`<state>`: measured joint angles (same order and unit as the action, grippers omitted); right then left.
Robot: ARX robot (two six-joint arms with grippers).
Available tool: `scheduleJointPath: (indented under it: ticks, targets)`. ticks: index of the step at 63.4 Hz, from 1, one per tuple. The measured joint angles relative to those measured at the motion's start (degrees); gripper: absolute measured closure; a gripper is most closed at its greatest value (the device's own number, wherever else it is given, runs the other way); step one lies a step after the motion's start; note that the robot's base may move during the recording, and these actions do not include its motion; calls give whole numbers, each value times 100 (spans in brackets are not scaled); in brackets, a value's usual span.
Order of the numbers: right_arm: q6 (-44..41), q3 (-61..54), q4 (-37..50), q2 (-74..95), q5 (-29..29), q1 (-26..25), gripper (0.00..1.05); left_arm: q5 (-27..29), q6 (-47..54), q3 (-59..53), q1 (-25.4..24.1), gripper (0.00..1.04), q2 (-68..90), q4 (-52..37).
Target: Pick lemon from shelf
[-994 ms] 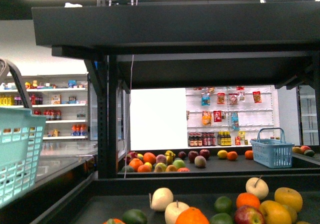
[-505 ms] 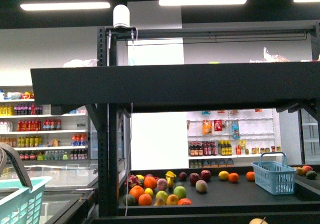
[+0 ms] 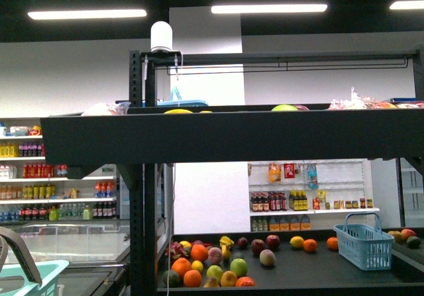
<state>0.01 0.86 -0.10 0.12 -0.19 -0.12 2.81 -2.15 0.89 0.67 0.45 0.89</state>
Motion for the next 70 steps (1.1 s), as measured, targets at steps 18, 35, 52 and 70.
scheduleJointPath:
  ticks: [18,35,52,70]
  targets:
    - [0,0,0,0,0,0,2,-306,-3257,1196,-59,8,1512,323]
    - [0,0,0,0,0,0,2,-2057,-5584,3110,-2251,8,4697,-616]
    - [0,0,0,0,0,0,2,-2234,-6784,4487,-2468,8,7326,-1834]
    - [0,0,0,0,0,0,2,-2212,-7427,5663,-2118,8,9296,-2986]
